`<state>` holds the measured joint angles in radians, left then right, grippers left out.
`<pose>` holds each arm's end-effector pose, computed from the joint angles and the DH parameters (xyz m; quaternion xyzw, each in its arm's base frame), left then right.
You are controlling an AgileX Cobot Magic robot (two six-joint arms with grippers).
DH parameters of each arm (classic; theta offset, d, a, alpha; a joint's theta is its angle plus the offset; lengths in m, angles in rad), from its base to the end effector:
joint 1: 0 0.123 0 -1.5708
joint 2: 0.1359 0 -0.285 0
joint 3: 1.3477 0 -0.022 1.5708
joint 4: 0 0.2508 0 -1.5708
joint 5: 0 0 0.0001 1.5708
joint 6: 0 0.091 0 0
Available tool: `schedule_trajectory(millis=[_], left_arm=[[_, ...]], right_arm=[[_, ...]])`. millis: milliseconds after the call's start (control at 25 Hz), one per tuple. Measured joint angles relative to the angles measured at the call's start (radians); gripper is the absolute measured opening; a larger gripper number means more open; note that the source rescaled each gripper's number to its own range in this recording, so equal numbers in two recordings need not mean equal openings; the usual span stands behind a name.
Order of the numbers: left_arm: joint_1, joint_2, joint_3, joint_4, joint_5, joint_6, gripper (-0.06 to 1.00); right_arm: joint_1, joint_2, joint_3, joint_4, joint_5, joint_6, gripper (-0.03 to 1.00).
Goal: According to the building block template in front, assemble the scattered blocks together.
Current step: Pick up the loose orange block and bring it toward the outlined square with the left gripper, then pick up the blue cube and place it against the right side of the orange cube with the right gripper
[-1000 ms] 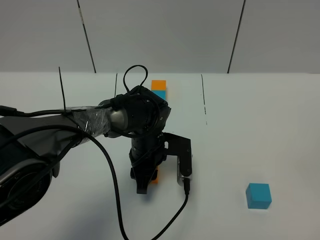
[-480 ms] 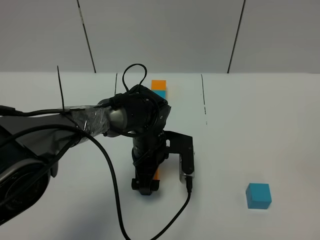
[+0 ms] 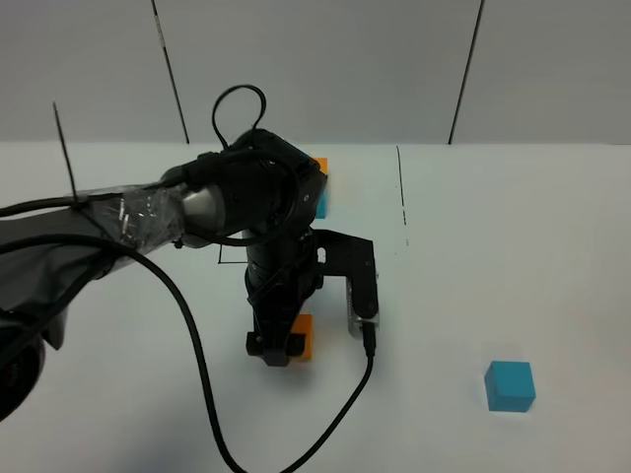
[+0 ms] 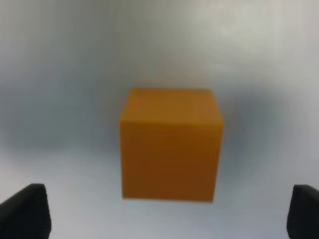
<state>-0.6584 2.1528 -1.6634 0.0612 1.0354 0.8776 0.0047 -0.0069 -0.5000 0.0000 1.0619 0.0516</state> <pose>0.3501 -0.2648 0.1697 0.7028 0.7078 0.0344 0.0631 -0.0059 0.0000 0.2772 0.0200 0.8515 0.0147 0.5238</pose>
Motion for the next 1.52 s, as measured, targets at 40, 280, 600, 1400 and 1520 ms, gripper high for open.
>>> schedule_trajectory(millis=[40,280,600,1400,1520], left_arm=[[0.0,-0.023,0.0,0.0,0.0,-0.028,0.96],[0.046,-0.144,0.0,-0.01,-0.054,-0.241,0.92],[0.273,-0.211,0.008,-0.052,-0.078,-0.436,0.91],[0.683,-0.957,0.562,-0.116,-0.117,-0.664,0.86],[0.683,-1.138,0.664,-0.071,-0.117,-0.722,0.85]], right_arm=[[0.0,0.0,0.0,-0.005,0.0,0.0,0.74],[0.0,0.0,0.0,0.0,0.0,0.0,0.74],[0.0,0.0,0.0,-0.005,0.0,0.0,0.74],[0.0,0.0,0.0,-0.005,0.0,0.0,0.74],[0.0,0.0,0.0,-0.005,0.0,0.0,0.74]])
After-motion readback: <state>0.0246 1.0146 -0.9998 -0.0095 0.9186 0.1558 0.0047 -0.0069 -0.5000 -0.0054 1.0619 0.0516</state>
